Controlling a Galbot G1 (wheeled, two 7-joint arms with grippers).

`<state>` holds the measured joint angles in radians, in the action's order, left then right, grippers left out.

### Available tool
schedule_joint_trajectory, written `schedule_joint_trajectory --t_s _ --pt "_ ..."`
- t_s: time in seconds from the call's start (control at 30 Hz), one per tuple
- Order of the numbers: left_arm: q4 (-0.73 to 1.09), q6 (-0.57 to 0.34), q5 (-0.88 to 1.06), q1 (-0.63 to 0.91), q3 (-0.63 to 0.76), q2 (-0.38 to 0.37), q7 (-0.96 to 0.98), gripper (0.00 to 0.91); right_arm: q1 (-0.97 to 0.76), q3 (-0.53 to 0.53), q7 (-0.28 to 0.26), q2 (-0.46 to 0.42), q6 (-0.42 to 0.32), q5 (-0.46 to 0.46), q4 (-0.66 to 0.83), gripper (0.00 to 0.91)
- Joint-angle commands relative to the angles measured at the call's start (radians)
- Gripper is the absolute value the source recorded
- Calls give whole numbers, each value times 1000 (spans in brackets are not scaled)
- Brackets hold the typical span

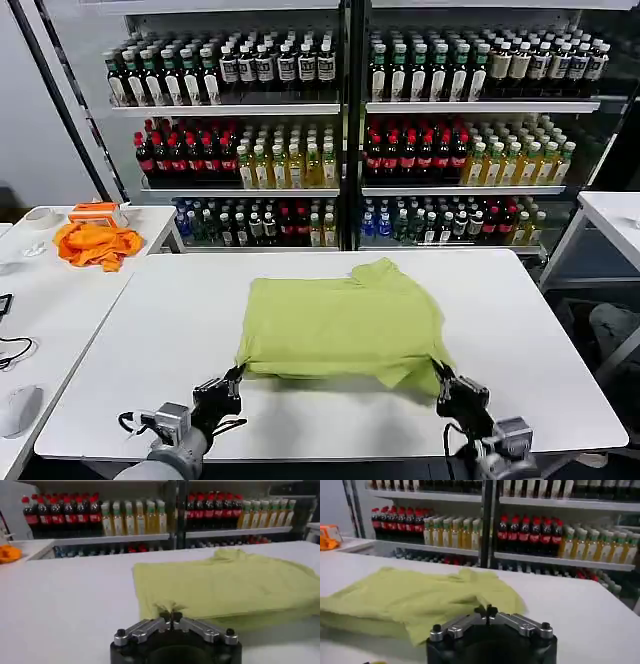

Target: Fold and organize the clothes.

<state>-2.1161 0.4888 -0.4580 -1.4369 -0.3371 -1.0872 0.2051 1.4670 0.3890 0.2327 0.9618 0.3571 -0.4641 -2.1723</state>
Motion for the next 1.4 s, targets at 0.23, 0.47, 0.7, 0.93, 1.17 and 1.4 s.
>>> schedule_joint_trajectory --t_s 0.23,0.47,0.7,0.93,1.17,1.4 --pt "176 -5 27 168 86 -47 7 20 -200 -105 -7 -17 -6 -5 183 0" --pt "194 -20 35 170 85 -68 13 20 -194 -114 -2 10 7 21 201 302" --pt "186 -33 35 157 75 -85 18 907 -162 -101 -20 27 -5 33 180 907" --pt "136 -49 33 76 27 -96 20 907 -34 -37 -31 23 10 60 100 907" --pt "153 -57 29 45 10 -114 24 907 39 44 -6 42 17 -3 98 907" --pt "201 -61 30 87 16 -119 27 907 0 33 -1 53 33 -55 168 907"
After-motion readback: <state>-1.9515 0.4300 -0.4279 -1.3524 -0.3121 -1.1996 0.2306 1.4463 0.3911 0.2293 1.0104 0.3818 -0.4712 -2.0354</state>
